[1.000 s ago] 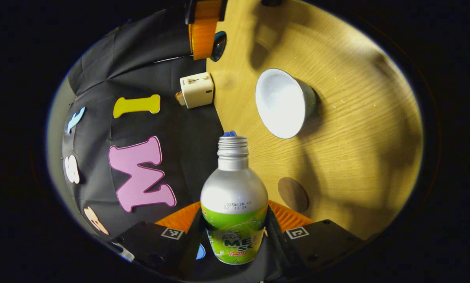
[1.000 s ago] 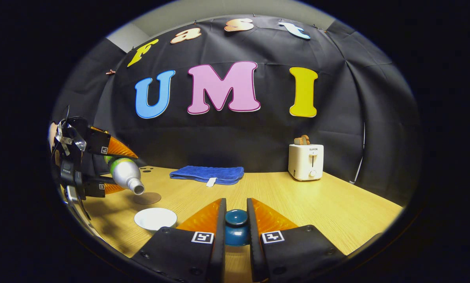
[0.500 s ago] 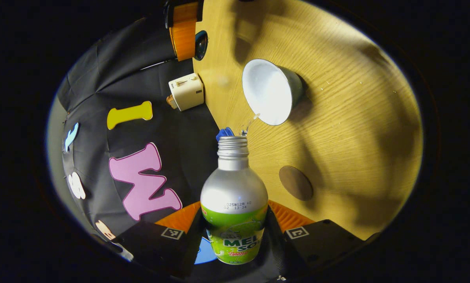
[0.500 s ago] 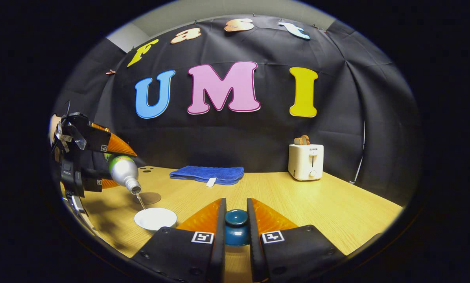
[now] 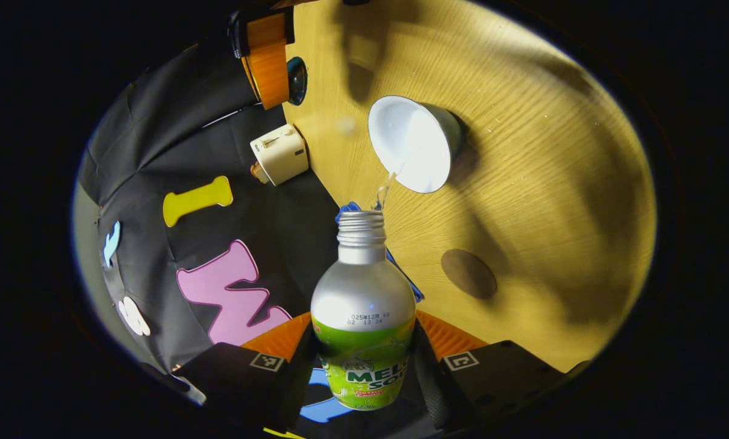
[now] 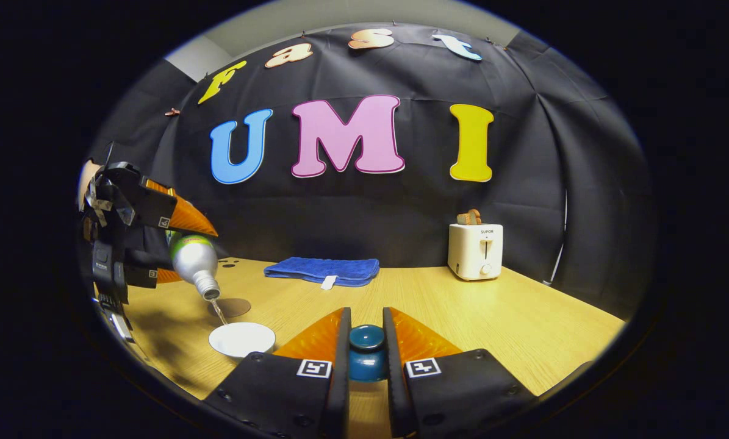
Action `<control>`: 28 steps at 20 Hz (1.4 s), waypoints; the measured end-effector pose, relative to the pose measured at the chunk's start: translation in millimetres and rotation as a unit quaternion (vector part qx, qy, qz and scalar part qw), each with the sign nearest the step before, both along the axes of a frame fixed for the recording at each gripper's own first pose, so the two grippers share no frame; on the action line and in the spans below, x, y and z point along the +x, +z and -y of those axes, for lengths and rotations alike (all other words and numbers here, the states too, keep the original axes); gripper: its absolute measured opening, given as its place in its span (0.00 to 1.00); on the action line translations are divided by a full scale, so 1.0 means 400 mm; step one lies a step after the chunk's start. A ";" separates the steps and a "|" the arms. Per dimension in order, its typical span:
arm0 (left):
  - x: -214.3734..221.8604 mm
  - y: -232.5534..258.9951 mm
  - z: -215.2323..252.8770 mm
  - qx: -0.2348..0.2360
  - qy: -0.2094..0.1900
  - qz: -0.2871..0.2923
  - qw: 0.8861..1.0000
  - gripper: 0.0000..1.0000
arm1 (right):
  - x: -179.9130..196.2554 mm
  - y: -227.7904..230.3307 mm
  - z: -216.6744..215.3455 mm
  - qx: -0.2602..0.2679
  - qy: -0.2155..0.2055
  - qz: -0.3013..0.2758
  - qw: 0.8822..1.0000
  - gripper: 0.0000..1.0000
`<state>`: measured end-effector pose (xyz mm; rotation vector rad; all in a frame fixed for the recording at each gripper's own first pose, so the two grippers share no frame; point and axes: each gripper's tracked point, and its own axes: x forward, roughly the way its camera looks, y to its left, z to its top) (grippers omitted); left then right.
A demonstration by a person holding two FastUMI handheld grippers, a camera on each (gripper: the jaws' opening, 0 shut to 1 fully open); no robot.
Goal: Open the teacup lid with one hand, grasp the water bottle and pour water into the teacup with the other hand; after pouring, place the water bottle on the coaster and then close the teacup lid.
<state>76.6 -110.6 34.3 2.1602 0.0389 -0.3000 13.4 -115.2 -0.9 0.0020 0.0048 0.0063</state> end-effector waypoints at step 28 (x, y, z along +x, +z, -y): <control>0.003 0.047 0.033 0.061 -0.018 0.012 0.998 0.79 | -0.002 0.001 0.001 0.000 0.000 -0.001 1.000 0.30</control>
